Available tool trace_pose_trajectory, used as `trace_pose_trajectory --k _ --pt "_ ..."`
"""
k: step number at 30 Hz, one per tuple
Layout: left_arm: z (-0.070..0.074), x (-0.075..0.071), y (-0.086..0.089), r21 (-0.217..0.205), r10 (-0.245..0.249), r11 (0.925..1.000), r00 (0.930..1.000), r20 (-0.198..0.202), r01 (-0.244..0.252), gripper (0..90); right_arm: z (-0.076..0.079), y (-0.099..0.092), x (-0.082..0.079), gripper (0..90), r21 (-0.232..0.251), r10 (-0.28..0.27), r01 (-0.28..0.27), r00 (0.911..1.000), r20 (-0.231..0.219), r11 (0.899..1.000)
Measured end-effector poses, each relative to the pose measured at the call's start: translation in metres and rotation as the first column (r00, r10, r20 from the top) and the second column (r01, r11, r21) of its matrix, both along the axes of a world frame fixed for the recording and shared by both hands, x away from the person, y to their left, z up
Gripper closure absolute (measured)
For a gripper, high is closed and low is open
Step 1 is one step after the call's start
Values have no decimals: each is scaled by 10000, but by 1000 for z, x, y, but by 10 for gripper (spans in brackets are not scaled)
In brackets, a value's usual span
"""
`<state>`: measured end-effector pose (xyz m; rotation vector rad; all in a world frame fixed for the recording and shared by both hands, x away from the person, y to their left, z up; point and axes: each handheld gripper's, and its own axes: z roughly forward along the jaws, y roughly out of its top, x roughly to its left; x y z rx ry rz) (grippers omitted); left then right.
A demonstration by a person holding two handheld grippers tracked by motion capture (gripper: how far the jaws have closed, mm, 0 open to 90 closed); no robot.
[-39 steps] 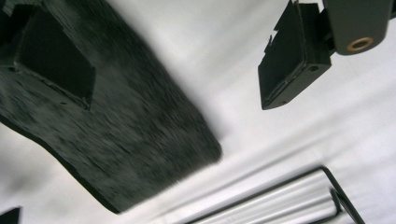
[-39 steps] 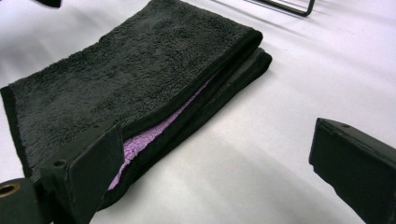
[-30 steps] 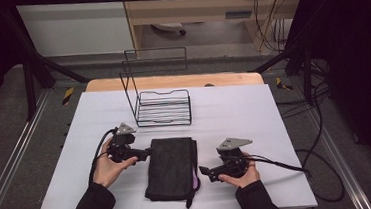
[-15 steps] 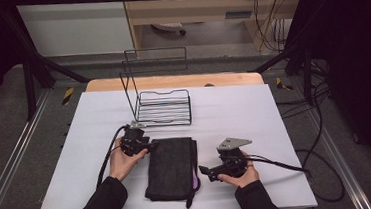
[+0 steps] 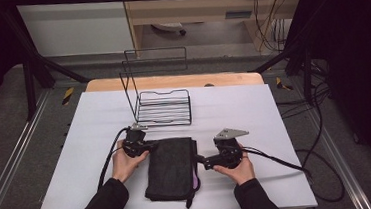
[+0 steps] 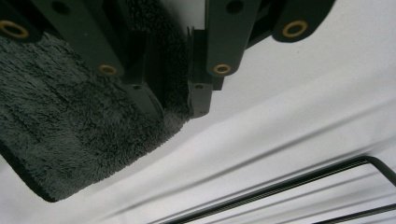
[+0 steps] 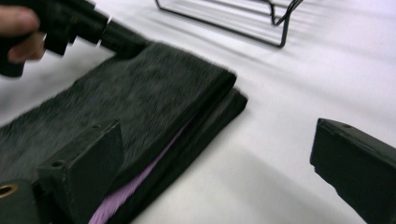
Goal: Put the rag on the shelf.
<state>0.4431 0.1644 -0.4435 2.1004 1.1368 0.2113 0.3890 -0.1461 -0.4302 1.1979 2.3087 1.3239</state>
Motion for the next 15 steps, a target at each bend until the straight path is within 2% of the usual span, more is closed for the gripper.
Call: trace_pose_trajectory --k 3,6,10,13,15 --pt "0 -1 -1 42 -23 10000 10000 60 23 773 1 5 14 67 80 -86 86 10000 -21 9999" --pt "-1 -1 -1 54 -18 10000 9999 99 18 775 0 13 28 93 284 -151 158 9996 -254 9995" --pt "-1 -2 -1 91 -40 10000 9998 177 39 775 -6 23 44 151 170 -271 276 9992 -297 9995" --pt "-2 -2 -1 92 -47 9999 9997 244 45 775 -14 27 52 209 277 -322 335 9983 -483 9991" --pt "-2 -2 -1 98 -43 9999 9996 264 41 775 -19 28 55 238 87 -365 370 9980 -516 9993"
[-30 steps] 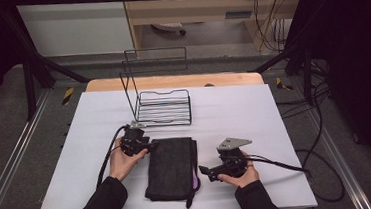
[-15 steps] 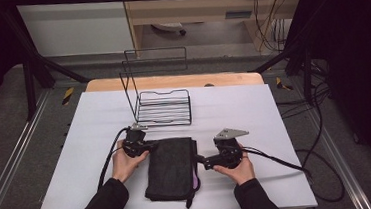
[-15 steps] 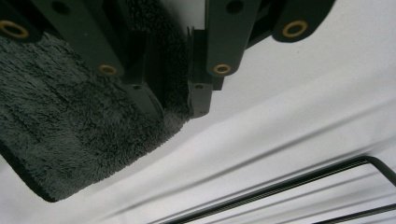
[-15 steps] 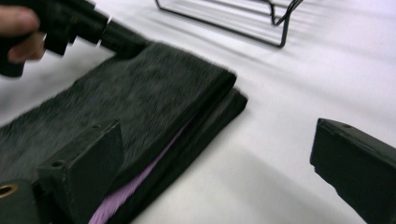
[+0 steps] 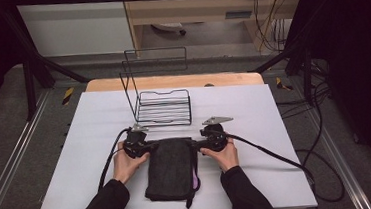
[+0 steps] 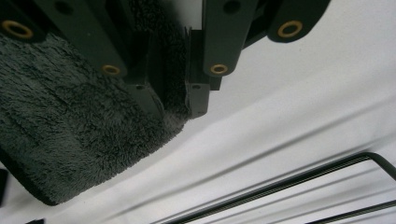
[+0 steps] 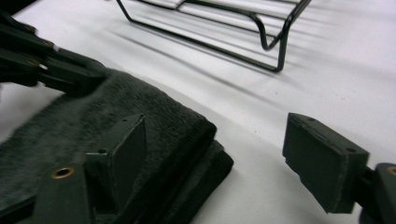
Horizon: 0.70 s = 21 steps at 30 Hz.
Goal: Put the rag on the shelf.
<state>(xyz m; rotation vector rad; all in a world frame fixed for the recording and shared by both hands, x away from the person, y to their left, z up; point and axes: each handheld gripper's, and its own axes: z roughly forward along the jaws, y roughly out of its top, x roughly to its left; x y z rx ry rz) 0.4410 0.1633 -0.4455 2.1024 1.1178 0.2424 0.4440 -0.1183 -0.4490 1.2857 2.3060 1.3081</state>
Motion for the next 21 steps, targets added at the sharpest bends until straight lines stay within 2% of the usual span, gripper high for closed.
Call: trace_pose_trajectory --k 5,10,14,17,21 --pt "0 -1 0 34 -42 10000 10000 83 41 774 -10 4 1 312 -355 116 -122 9998 -181 9993" --pt "0 -1 0 36 -52 10000 9999 108 52 774 -10 5 -3 428 -285 146 -152 9997 -187 9995" --pt "0 -2 -1 74 -3 10000 9999 163 2 775 -9 6 -5 540 -128 230 -237 9984 -510 9996" --pt "0 -2 0 11 -12 10000 9999 124 12 776 -7 9 -5 596 -244 226 -244 9972 -719 9994" --pt "0 -1 1 -111 -12 9999 10000 34 13 782 -6 10 -4 669 -108 210 -222 9947 -1011 9997"
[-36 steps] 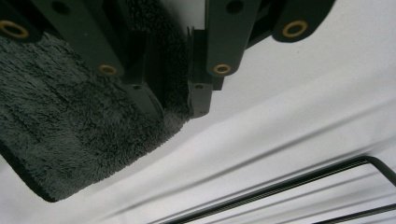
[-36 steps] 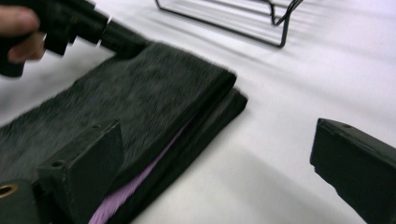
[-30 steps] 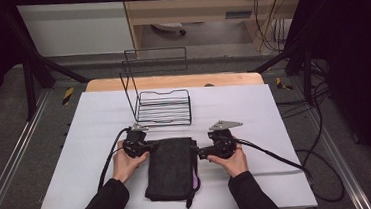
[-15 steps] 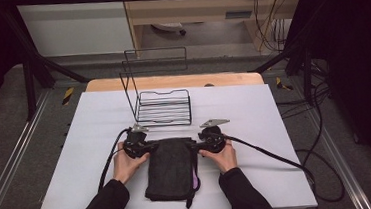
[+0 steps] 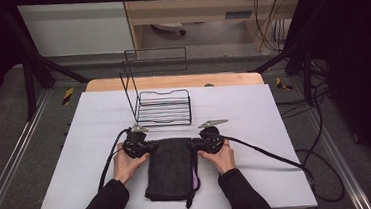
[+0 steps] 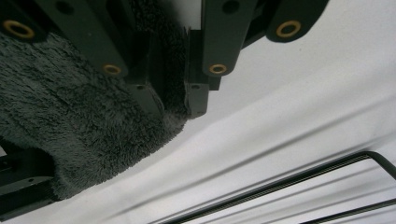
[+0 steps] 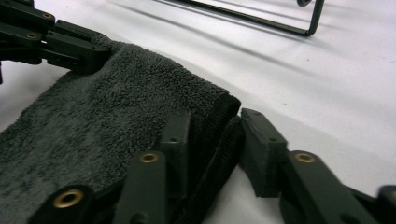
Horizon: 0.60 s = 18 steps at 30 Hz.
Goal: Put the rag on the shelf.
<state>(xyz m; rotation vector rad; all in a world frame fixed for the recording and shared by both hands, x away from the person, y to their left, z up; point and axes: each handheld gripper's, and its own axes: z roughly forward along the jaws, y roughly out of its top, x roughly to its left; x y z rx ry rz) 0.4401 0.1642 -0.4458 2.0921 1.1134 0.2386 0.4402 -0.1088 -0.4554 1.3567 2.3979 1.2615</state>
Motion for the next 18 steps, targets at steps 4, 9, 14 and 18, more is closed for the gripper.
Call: trace_pose_trajectory --k 4,9,14,18 --pt "1 0 0 -44 35 10000 10000 -54 -36 796 1 0 1 730 214 -118 126 9993 -350 9997" --pt "1 1 2 -183 30 9998 9998 -209 -33 809 2 0 1 776 313 -175 191 9986 -506 9993" --pt "2 2 6 -342 -66 9994 9995 -302 56 814 3 -1 0 788 365 -168 187 9986 -503 9992" --pt "6 0 7 -418 -95 9991 9999 -120 90 817 5 -1 -1 794 407 -197 213 9990 -408 9989"
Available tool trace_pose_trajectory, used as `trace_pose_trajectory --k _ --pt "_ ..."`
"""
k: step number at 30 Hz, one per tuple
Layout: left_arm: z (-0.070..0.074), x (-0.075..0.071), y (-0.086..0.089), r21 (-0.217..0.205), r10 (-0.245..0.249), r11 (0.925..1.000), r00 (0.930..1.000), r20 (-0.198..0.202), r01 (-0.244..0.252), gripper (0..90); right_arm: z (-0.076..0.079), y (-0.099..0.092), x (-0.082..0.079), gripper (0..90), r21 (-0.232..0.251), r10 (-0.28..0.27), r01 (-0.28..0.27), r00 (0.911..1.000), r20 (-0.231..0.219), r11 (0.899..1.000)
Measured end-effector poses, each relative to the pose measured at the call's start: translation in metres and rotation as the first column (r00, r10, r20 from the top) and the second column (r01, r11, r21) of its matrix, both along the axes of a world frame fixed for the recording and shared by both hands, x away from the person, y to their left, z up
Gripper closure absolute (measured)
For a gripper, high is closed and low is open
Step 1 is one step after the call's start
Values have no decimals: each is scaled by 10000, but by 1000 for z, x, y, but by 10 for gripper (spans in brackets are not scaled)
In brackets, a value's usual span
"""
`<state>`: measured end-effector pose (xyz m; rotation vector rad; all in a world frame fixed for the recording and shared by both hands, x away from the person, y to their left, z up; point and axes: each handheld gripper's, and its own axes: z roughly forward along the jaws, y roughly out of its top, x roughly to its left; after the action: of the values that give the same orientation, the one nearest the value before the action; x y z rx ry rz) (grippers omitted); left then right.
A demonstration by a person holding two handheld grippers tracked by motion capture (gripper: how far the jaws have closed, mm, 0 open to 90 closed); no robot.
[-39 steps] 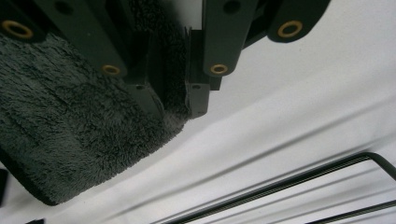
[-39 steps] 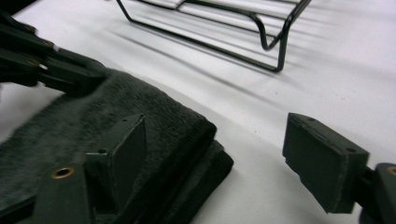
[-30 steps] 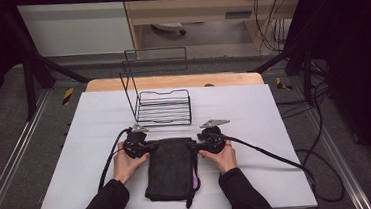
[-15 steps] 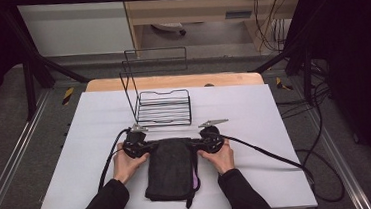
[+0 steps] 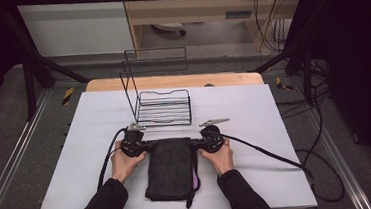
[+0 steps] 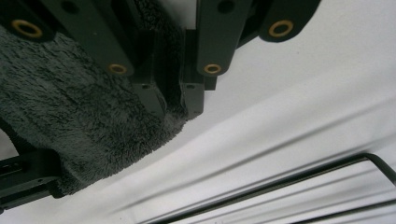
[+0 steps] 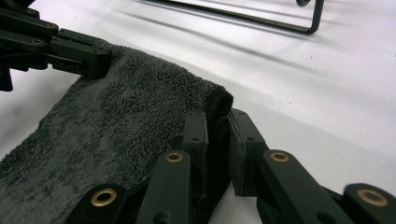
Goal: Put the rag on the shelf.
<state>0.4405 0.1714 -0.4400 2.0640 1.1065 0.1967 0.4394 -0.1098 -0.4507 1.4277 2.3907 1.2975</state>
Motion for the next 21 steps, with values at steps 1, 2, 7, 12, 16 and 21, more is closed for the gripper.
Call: trace_pose_trajectory --k 1,2,7,12,16,21 --pt "2 -1 1 -53 9 10000 10000 40 -9 817 1 0 0 795 22 -8 8 10000 5 10000" --pt "3 -2 2 -106 18 9999 10000 95 -17 817 2 -1 -1 795 51 -10 10 10000 56 10000" --pt "13 -8 3 -142 -61 9999 9985 535 68 818 8 -2 -3 797 271 8 -13 9998 208 9996" --pt "22 -16 5 -146 -126 9998 9959 893 139 818 15 -2 -6 798 397 68 -87 9988 477 9992" --pt "27 -20 7 -223 -161 9996 9945 1036 185 819 21 -1 -9 799 499 91 -128 9972 737 9987" --pt "35 -24 9 -443 -169 9988 9922 1235 225 819 30 -4 -14 799 754 113 -187 9951 979 9970"
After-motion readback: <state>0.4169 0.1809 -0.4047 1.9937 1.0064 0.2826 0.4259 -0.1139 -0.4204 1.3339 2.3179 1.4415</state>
